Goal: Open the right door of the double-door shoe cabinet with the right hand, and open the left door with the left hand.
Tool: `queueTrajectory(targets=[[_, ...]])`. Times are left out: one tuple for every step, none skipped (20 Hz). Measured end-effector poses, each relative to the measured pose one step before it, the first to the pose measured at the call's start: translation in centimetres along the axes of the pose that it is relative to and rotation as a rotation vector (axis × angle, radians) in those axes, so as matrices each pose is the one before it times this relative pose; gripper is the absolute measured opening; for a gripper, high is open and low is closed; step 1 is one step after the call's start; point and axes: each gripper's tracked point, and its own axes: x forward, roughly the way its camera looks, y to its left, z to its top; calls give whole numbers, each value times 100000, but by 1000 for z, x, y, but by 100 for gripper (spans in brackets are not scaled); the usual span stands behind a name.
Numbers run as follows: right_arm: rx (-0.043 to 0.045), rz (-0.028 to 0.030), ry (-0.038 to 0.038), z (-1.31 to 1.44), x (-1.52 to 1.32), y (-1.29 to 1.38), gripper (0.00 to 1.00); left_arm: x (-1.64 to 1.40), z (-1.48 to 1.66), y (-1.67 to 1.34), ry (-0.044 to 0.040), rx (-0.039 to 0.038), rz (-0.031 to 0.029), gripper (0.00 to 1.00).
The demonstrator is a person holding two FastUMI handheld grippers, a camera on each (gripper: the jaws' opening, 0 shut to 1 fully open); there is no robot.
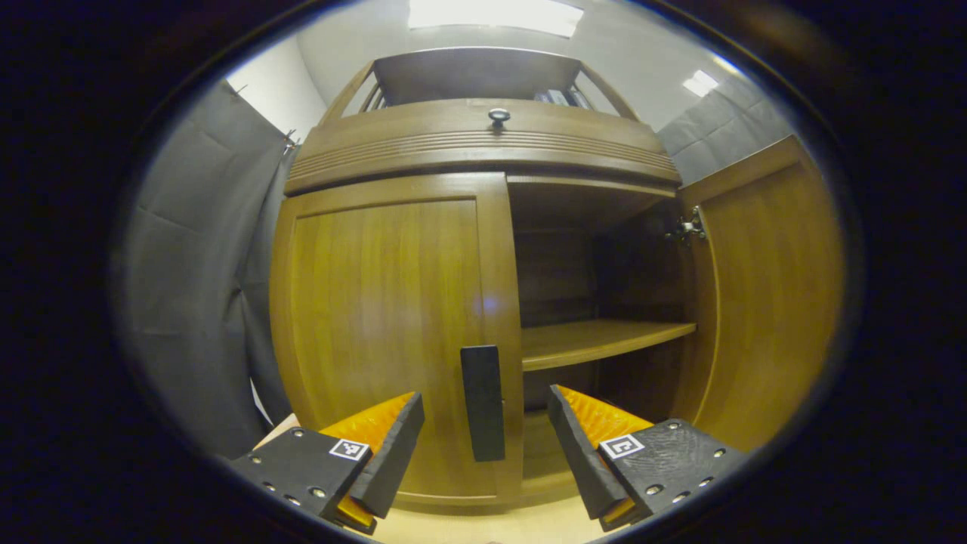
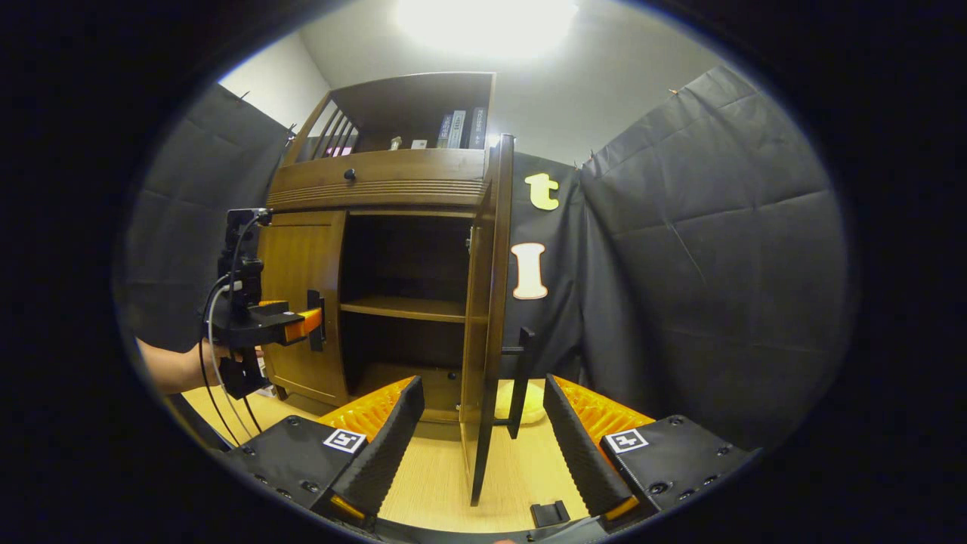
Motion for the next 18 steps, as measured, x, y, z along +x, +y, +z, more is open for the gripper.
queueTrajectory(targets=[[475,-217,632,-183,10,-56,99,768,-180,8,721,-580,492,96],[329,-243,363,-187,-25,-119,99,599,-470,126,783,-526,518,96],[396,239,175,-61,-86,-18,97,646,-334,120,357,-427,209,96],[621,443,167,-137,46,51,97,232,-241,73,294,-333,-61,94],[506,244,345,-118,31,81,99,411,-113,-59,-211,-190,13,96],[118,-106,378,-175,95,-103,99,399,-227,117,178,239,103,95],[147,-183,359,-137,52,-20,99,519,-134,-43,248,666,327,95],[345,28,252,-141,38,-9,99,360,-242,58,615,242,-456,94],[341,265,123,11,5,149,99,375,-345,-242,1117,-184,-1404,82],[150,374,-27,-81,-1,129,99,142,-213,216,709,325,1457,70],[-163,328,-9,45,44,132,99,-30,-189,-33,153,-862,-316,59],[-344,71,-167,-16,32,81,99,429,-250,130,1053,212,1109,48],[-325,-4,-289,93,-7,40,99,164,-263,-181,1214,49,-560,37],[-115,-105,-563,129,-54,2,99,293,-530,-12,1586,-23,-631,37],[135,-44,-388,136,-131,10,99,834,-1071,-64,2537,-802,-356,33],[434,137,-263,42,-59,90,99,-1154,918,-147,-341,-691,-170,30],[799,31,-51,44,-100,82,97,319,-295,81,2052,-222,-252,26],[980,202,29,-43,-97,149,97,-242,-47,-98,895,-958,-289,22]])
